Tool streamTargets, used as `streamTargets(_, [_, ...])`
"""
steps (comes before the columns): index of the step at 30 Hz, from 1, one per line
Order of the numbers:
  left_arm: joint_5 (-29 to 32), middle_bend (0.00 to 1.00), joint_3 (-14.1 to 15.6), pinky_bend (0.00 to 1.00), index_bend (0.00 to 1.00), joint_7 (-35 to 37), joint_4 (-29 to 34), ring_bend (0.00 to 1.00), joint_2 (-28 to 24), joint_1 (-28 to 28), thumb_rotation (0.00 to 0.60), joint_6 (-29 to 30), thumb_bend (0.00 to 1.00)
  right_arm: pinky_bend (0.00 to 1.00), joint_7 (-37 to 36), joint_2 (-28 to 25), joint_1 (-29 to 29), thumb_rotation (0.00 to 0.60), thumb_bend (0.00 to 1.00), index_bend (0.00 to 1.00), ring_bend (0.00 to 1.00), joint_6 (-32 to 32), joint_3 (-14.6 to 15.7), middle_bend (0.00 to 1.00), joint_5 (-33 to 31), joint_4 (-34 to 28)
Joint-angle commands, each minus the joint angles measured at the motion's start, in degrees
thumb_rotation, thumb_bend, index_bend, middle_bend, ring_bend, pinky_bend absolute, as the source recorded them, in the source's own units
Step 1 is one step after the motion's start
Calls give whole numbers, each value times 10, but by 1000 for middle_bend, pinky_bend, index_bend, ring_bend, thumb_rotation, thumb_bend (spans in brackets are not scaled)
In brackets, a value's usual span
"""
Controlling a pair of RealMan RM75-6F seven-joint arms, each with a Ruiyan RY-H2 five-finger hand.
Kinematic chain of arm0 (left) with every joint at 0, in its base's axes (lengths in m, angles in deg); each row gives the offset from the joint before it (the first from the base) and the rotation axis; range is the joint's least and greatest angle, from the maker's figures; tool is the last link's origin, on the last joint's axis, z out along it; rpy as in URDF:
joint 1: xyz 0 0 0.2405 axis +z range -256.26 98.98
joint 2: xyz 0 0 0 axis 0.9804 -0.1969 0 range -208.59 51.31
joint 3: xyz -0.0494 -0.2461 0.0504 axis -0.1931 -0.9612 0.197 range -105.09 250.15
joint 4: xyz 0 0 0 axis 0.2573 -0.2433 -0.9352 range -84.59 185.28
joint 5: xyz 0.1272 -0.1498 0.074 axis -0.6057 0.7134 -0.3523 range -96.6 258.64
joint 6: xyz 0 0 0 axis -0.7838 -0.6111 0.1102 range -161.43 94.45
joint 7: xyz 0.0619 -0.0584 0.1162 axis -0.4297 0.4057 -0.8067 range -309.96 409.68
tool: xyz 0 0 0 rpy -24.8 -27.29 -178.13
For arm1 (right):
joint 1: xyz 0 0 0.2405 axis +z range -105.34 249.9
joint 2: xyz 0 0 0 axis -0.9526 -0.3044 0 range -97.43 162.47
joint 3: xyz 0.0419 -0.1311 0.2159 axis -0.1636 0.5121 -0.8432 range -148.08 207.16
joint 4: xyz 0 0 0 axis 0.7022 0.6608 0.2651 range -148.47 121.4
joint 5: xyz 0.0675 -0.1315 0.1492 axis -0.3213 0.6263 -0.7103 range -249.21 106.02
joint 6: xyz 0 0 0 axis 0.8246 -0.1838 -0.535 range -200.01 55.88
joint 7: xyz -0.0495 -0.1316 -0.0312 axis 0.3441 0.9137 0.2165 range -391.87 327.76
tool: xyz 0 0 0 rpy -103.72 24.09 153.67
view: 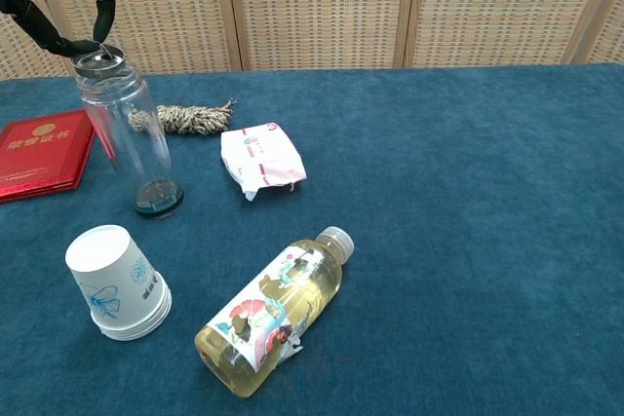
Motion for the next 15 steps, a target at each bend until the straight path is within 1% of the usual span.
streamTargets(1, [1,0,2,0,617,-1,-2,0,4,-3,600,2,426,0,0,1,0,600,0,46,0,-1,0,0,-1,1])
streamTargets(15, [10,0,15,0,617,-6,-14,0,17,-15,600,6,427,0,-2,2,1,600,0,46,0,-2,-1,0,-4,3])
